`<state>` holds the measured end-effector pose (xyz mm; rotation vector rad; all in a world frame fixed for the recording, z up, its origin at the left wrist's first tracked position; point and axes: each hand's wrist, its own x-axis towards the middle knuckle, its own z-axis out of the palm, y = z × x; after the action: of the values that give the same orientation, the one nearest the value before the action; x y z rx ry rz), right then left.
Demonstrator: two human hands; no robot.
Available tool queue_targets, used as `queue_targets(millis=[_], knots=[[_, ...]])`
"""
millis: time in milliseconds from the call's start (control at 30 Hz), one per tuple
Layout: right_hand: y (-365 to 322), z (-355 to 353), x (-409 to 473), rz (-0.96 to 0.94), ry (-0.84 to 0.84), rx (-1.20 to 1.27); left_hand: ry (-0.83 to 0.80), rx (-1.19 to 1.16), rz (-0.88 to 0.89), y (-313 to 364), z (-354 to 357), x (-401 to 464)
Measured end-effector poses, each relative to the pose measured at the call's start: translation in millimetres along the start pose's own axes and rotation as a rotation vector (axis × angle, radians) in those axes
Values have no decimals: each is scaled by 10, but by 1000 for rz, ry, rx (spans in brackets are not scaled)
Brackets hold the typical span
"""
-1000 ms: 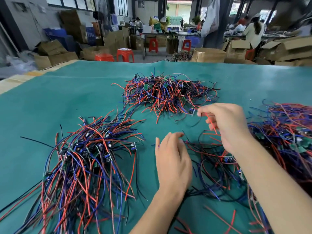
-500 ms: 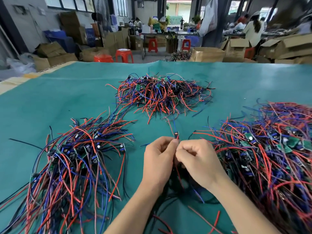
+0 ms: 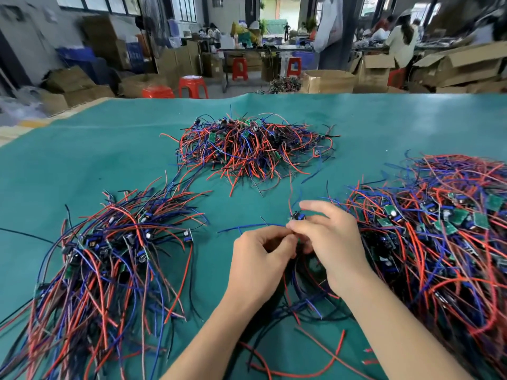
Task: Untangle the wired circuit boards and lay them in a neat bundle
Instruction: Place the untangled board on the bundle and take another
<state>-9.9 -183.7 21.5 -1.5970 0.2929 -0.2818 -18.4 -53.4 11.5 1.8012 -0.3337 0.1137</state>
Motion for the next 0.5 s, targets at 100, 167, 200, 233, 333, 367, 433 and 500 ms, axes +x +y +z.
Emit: queue_targets(millis=[100, 167, 200, 233, 333, 367, 433, 500], knots=[[-47, -5, -1, 66, -56, 179, -44, -31, -29, 2, -8, 7], [-61, 3, -1, 95, -87, 226, -47, -71, -57, -18, -11, 16], [-67, 3, 1, 107, -96, 252, -40, -82, -69, -28, -14, 18], [-68, -5, 7, 115, -98, 286, -40, -84, -75, -35, -17, 20], [-90, -26, 1, 114, -88, 342, -67, -123, -92, -37, -15, 19], [-93, -33, -3, 106, -88, 349, -75, -124, -99, -35, -14, 19], [-112, -47, -7, 108, -91, 395, -93, -117, -110, -40, -8, 22], [-130, -71, 3, 104, -105, 420, -106, -178, -118, -37, -4, 25]])
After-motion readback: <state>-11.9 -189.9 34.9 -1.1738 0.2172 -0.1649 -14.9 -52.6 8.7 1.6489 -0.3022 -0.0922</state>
